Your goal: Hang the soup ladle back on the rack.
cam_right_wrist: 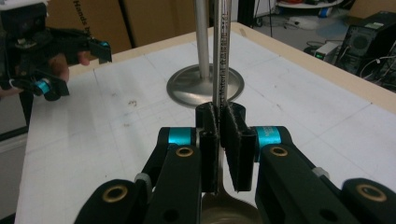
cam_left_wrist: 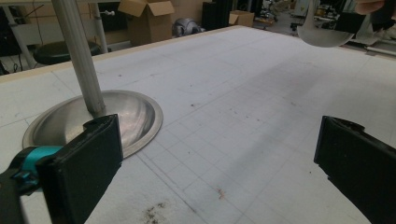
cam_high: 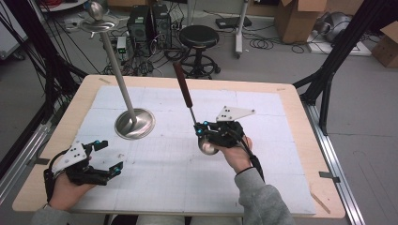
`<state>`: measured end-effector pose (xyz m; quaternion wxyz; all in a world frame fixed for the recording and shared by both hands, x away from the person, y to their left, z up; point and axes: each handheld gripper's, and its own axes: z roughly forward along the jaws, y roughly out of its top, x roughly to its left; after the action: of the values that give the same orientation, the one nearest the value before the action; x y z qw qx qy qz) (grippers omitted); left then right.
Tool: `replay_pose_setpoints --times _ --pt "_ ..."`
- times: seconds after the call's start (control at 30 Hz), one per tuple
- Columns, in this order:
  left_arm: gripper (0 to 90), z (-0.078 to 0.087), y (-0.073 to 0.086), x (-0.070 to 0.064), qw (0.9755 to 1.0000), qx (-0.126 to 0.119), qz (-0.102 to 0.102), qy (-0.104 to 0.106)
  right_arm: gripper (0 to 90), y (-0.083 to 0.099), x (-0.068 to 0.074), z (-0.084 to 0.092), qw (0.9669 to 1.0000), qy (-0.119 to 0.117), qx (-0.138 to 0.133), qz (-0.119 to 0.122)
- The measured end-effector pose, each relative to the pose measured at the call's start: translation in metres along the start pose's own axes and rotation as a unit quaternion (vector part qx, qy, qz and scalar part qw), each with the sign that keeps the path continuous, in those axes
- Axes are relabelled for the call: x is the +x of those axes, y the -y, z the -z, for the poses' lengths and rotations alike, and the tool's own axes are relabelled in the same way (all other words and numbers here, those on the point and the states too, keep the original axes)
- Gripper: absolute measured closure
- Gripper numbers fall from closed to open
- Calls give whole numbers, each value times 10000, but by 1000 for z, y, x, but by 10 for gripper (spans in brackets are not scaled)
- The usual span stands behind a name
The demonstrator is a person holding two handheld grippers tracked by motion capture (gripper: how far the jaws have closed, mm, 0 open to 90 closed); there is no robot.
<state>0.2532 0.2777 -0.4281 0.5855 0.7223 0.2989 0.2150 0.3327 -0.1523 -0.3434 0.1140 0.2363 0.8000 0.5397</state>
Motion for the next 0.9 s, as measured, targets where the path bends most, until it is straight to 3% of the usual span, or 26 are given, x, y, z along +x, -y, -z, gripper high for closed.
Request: replay_pose_setpoints --times 0.3,0.9 --pt "17 0 0 0 10000 -3 0 2 852 -6 -3 -6 10000 34 -39 -73" --pt "17 1 -1 -1 10000 -12 0 9 852 -35 5 -22 9999 23 -98 123"
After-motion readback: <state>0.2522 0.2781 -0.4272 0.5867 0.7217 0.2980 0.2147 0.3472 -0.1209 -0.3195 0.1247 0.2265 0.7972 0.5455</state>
